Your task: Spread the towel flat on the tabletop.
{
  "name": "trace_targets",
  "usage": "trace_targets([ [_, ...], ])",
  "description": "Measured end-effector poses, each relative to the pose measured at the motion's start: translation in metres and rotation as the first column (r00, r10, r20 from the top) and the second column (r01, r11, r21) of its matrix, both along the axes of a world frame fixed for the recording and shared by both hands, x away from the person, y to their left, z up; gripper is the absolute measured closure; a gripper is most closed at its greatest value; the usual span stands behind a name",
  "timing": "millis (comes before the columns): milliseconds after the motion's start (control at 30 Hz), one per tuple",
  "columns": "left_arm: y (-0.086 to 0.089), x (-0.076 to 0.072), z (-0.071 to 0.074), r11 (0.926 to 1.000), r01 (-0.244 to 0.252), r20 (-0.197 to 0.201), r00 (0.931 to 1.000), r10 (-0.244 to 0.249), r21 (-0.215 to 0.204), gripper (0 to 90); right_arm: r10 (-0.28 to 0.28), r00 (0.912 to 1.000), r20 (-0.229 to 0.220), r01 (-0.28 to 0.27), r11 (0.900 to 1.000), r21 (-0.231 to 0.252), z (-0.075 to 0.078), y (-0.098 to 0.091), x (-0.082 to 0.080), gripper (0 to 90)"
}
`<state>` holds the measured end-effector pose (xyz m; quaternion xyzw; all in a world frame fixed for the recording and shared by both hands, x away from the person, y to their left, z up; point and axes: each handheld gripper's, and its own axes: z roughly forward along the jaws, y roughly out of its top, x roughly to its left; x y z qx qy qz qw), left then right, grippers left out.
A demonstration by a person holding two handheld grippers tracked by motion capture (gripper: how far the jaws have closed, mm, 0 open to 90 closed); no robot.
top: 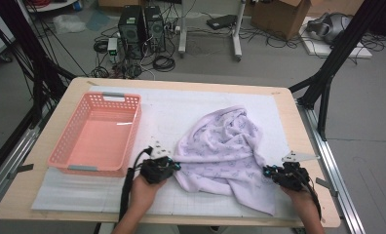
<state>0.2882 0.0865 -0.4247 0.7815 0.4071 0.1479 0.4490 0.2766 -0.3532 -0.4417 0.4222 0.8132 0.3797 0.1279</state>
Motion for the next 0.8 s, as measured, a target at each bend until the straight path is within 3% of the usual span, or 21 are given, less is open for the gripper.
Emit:
trace_targets([
  [33, 0.004, 0.001, 0.002, 0.9999, -0.016, 0.007, 0.9998, 0.016, -0.003, 84.7, 0.026, 0.9997, 0.003, -0.026, 0.9996, 0.013, 0.001, 0.005, -0.001, 84.5],
  [100, 0.009, 0.005, 0.003, 0.999, -0.044, 0.021, 0.9988, 0.044, -0.013, 84.7, 0.043, 0.9986, 0.032, -0.042, 0.9991, -0.007, 0.004, 0.015, 0.0, 84.5],
  [167, 0.008, 0.012, 0.0, 0.9983, -0.057, 0.024, 0.9981, 0.056, 0.011, 84.5, 0.007, 0.9979, 0.064, -0.003, 0.9981, -0.062, 0.007, 0.022, 0.004, 84.9],
  [233, 0.003, 0.019, -0.004, 0.9984, -0.05, 0.032, 0.9983, 0.049, 0.025, 84.5, -0.063, 0.9932, 0.098, 0.072, 0.9929, -0.095, 0.008, 0.02, 0.011, 85.5],
  [300, -0.006, 0.026, -0.008, 0.999, -0.02, 0.059, 0.9981, 0.018, 0.039, 84.5, -0.145, 0.9793, 0.142, 0.159, 0.9826, -0.096, 0.01, 0.013, 0.018, 85.6],
  [367, -0.017, 0.034, -0.01, 0.9977, -0.001, 0.092, 0.9958, -0.005, 0.068, 84.6, -0.21, 0.9589, 0.19, 0.234, 0.9662, -0.109, 0.012, 0.008, 0.025, 85.7],
  [467, -0.031, 0.049, -0.014, 0.9979, -0.012, 0.114, 0.9935, 0.005, 0.063, 84.5, -0.272, 0.9245, 0.267, 0.322, 0.9319, -0.167, 0.013, 0.007, 0.034, 85.7],
  [533, -0.036, 0.056, -0.016, 0.9984, -0.011, 0.121, 0.9926, 0.004, 0.056, 83.5, -0.29, 0.9133, 0.286, 0.349, 0.9189, -0.183, 0.013, 0.007, 0.038, 85.6],
  [600, -0.035, 0.055, -0.015, 0.9995, -0.019, 0.108, 0.994, 0.017, 0.024, 73.4, -0.294, 0.9174, 0.269, 0.346, 0.9224, -0.172, 0.014, 0.007, 0.038, 83.8],
  [667, -0.031, 0.051, -0.011, 0.9998, -0.01, 0.065, 0.9979, 0.011, -0.014, 52.0, -0.292, 0.9172, 0.271, 0.338, 0.9308, -0.139, 0.017, 0.005, 0.033, 76.4],
  [800, -0.02, 0.026, -0.003, 0.9985, 0.032, 0.096, 0.995, -0.028, -0.045, 45.1, -0.274, 0.9191, 0.284, 0.302, 0.9512, -0.062, 0.024, -0.002, 0.015, 72.1],
])
